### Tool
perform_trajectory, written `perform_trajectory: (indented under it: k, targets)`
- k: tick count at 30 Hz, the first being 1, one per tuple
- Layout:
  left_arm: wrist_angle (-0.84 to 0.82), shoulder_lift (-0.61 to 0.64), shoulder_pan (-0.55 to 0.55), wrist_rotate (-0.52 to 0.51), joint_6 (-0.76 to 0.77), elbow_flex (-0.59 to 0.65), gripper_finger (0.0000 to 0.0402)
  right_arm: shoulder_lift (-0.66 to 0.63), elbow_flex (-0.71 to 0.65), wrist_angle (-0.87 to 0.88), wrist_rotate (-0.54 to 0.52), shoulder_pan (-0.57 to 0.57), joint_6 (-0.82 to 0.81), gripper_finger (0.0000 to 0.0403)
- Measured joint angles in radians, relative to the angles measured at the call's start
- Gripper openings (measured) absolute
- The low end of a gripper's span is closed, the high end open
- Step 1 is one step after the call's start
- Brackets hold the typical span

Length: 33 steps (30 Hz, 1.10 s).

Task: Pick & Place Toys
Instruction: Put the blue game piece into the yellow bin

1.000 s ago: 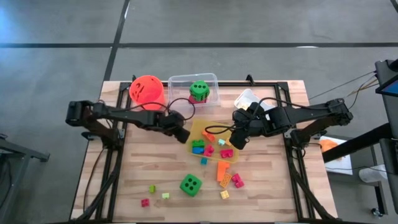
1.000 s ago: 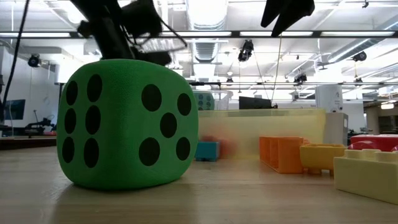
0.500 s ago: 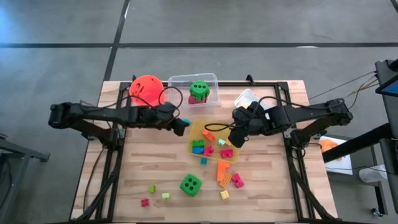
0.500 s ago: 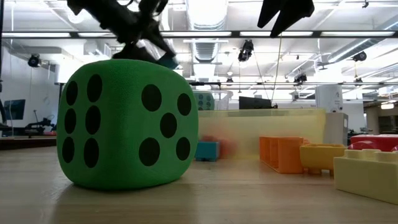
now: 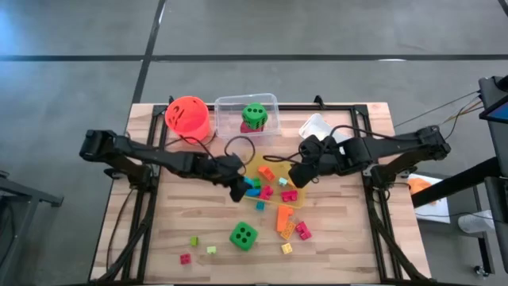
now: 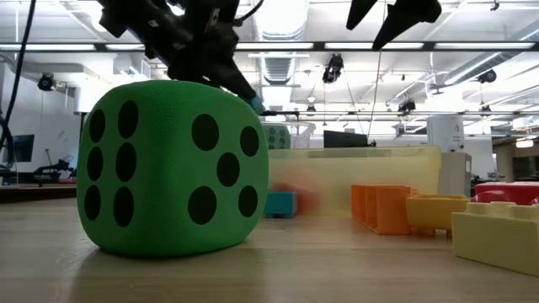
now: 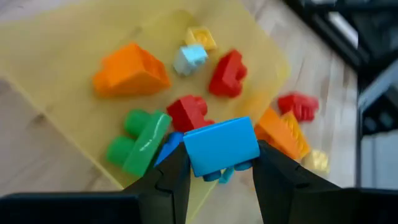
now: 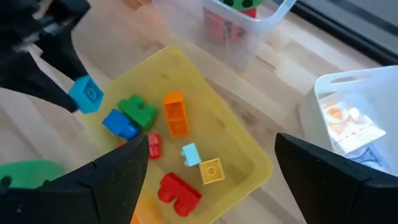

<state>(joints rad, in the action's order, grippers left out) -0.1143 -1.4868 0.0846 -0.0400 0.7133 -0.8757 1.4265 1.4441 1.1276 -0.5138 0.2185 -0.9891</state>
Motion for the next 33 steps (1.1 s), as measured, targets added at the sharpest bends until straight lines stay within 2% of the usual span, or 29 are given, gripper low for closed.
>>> perform_trajectory:
  k: [6,14,19,25,33]
  targets:
    - [-0.016,-0.074,0.030,0.000,-0.197,-0.054,0.0127,0.000,0.000,-0.001,-0.001,0.033,-0.043,0.0343]
    - [-0.196,-0.184,0.020,-0.001,-0.319,-0.169,0.0127,0.000,0.000,-0.001,-0.001,0.045,-0.051,0.0343]
    - [-0.204,-0.212,0.019,-0.001,-0.389,-0.205,0.0128,0.010,0.000,-0.001,-0.005,0.045,-0.051,0.0343]
    - [-0.204,-0.238,0.012,-0.020,-0.417,-0.185,0.0127,0.026,-0.007,-0.003,-0.009,0.062,-0.053,0.0343]
    - [-0.148,-0.240,0.023,-0.026,-0.445,-0.118,0.0127,-0.001,-0.010,0.002,-0.011,0.146,-0.078,0.0343]
